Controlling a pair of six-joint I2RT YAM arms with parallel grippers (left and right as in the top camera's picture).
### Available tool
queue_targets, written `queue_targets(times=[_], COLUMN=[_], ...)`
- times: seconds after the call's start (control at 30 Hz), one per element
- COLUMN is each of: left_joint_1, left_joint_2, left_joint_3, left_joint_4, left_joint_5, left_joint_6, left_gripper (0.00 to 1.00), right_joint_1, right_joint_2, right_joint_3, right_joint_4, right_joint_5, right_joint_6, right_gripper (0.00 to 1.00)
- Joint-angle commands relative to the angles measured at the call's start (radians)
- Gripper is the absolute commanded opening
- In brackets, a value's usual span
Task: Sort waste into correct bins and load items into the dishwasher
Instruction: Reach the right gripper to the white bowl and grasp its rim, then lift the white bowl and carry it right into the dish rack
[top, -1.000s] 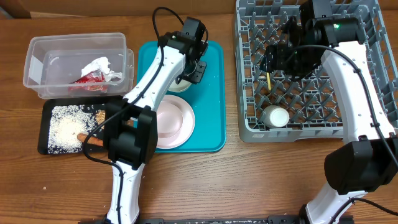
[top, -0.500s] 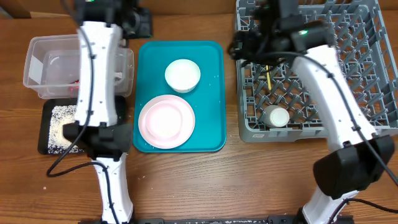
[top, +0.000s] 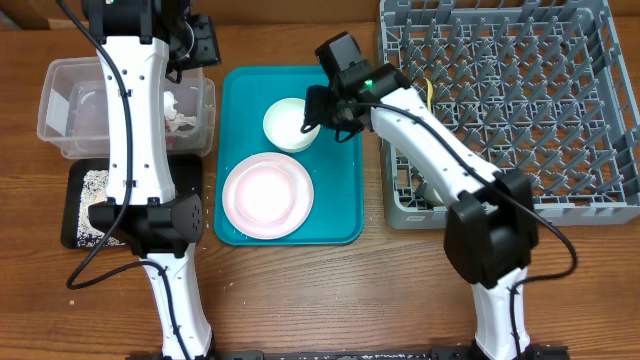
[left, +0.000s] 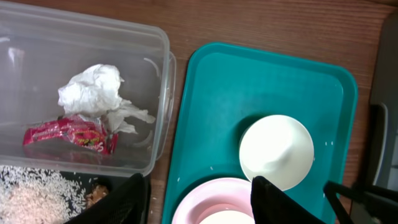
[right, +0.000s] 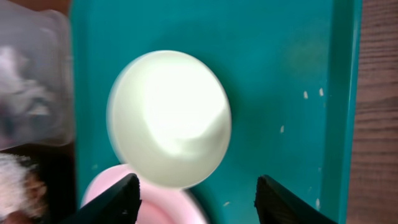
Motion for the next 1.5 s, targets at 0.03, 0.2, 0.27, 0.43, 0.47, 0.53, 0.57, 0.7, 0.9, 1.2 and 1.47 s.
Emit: queue_targets(times=[0.03,0.2,0.27,0.43,0.47,0.53,0.57,0.7,0.9,1.2,1.47], left_joint_1=[0.013,0.013,0.014,0.014,0.014,0.014,0.014,0.014,0.013,0.010,0.010], left_joint_2=[-0.010,-0.010,-0.010,-0.010,-0.010,-0.010,-0.010,-0.010,-0.010,-0.010,-0.010], left_joint_3=[-0.006,-0.006,-0.006,-0.006,-0.006,-0.006,-0.006,-0.006,-0.006,-0.006,-0.006], left_joint_4=[0.002,0.001,0.001,0.001,0.001,0.001,0.001,0.001,0.001,-0.002,-0.002], left_joint_5=[-0.031,-0.031,-0.032,-0.033,-0.034,-0.034,-0.034,-0.034,-0.033,-0.026,-0.023], left_joint_6=[-0.035,-0.035,-0.034,-0.034,-0.034,-0.034,-0.034,-0.034,-0.034,-0.034,-0.035], left_gripper=[0.57,0.58,0.58,0.59,0.59,0.59,0.60,0.62,0.64,0.70,1.00], right_joint_1=[-0.002,-0.002,-0.002,-0.003,-0.003,-0.003,-0.003,-0.003,-0.029,-0.123,-0.197], right_joint_2=[0.055,0.127,0.152,0.170,0.170,0.170,0.170,0.172,0.141,-0.050,-0.086], right_joint_3=[0.018,0.018,0.018,0.018,0.018,0.018,0.018,0.018,0.075,0.380,0.389], right_joint_4=[0.035,0.073,0.078,0.078,0.079,0.081,0.081,0.070,0.000,-0.269,-0.174], right_joint_5=[0.024,0.006,0.003,0.005,0.005,0.014,0.024,0.061,0.090,0.465,0.959], right_joint_6=[0.026,0.027,0.026,0.026,0.026,0.025,0.024,0.006,-0.097,-0.196,-0.238], right_gripper=[0.55,0.48,0.47,0.32,0.29,0.22,0.18,0.04,0.04,0.04,0.04])
